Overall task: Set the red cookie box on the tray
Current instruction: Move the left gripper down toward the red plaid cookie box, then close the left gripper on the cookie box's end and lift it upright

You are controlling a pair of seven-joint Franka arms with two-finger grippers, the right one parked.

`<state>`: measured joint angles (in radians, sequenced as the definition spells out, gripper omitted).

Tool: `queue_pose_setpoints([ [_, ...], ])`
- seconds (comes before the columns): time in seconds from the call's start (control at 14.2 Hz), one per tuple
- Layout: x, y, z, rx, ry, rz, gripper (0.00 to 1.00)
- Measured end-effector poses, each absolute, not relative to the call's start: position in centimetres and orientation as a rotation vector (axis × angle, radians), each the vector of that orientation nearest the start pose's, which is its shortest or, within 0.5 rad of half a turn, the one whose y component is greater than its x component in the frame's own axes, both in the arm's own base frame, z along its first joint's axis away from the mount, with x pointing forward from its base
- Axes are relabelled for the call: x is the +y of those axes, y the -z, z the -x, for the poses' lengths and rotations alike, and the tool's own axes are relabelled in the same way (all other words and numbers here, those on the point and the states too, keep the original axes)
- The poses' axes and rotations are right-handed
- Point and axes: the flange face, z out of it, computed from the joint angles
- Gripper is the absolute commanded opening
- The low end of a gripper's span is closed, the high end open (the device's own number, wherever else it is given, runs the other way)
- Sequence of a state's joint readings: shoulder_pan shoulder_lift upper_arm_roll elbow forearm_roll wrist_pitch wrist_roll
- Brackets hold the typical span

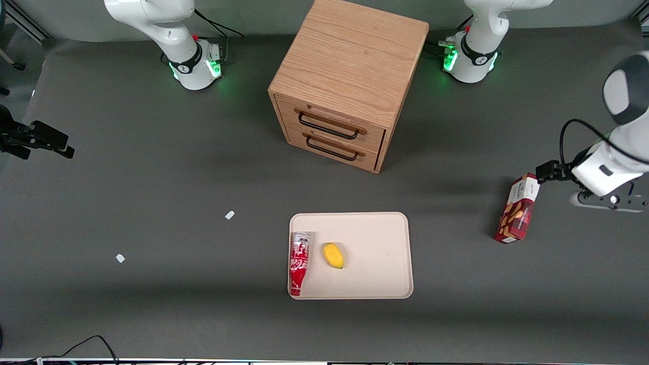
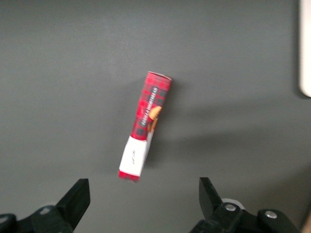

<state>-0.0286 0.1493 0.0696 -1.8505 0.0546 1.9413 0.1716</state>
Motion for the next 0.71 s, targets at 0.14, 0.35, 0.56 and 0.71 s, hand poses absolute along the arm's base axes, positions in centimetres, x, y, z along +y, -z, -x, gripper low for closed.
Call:
queue_pose_setpoints([
  [0.14,3.8,-39.0,-59.5,0.288,-0.085,3.072,1.00],
  [0.35,3.8,-32.9,-58.8,0.356,-0.037,3.063,1.00],
  [0.56,3.6,-27.2,-58.0,0.435,0.024,3.047,1.00],
  [0.71,3.5,-24.3,-57.7,0.481,0.006,3.042,0.99],
])
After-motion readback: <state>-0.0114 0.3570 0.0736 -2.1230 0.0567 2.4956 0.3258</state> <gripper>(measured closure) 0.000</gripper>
